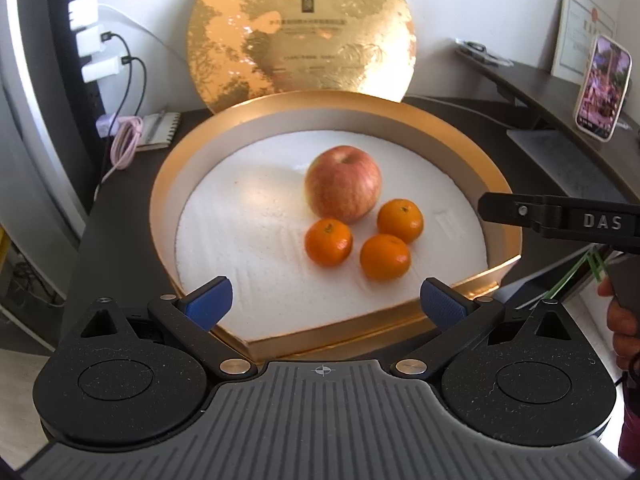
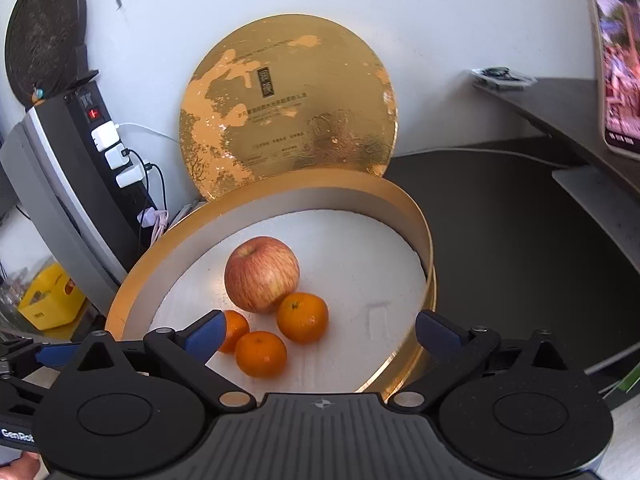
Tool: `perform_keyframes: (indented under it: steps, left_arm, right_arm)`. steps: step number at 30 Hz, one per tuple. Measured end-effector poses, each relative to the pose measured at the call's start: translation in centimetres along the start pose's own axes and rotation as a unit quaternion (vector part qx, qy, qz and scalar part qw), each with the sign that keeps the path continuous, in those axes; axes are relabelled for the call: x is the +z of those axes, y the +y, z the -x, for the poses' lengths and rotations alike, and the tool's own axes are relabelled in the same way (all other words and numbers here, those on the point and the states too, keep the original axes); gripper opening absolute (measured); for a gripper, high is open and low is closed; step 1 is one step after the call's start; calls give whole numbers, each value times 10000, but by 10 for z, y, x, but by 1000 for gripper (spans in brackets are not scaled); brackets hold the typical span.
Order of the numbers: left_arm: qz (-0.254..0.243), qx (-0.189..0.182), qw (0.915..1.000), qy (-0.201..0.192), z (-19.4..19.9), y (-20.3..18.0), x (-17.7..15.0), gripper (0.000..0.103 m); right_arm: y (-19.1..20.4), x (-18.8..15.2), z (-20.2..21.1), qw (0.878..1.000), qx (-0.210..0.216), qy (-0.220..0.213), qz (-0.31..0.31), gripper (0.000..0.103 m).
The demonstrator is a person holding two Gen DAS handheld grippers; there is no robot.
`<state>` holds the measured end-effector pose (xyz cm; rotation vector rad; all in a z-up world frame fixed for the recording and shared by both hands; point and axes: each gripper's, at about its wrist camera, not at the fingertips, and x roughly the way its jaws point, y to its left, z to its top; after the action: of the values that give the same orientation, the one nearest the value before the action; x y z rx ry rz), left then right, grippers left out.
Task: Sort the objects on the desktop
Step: 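Raise the open right gripper away from the box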
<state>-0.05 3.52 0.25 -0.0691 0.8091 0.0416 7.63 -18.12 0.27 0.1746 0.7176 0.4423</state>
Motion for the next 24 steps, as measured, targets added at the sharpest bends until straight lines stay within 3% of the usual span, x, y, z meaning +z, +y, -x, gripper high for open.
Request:
perform_keyframes:
  steps: [9, 24]
  left_arm:
    - [-176, 120, 9998, 15, 4, -13, 0, 103]
    - [-44, 283, 9996, -28, 13, -3, -4, 103]
  right_arm:
    - [-8, -11, 16, 9996, 20, -179, -228, 102]
    - [1, -9, 30, 9979, -43, -539, -362, 102]
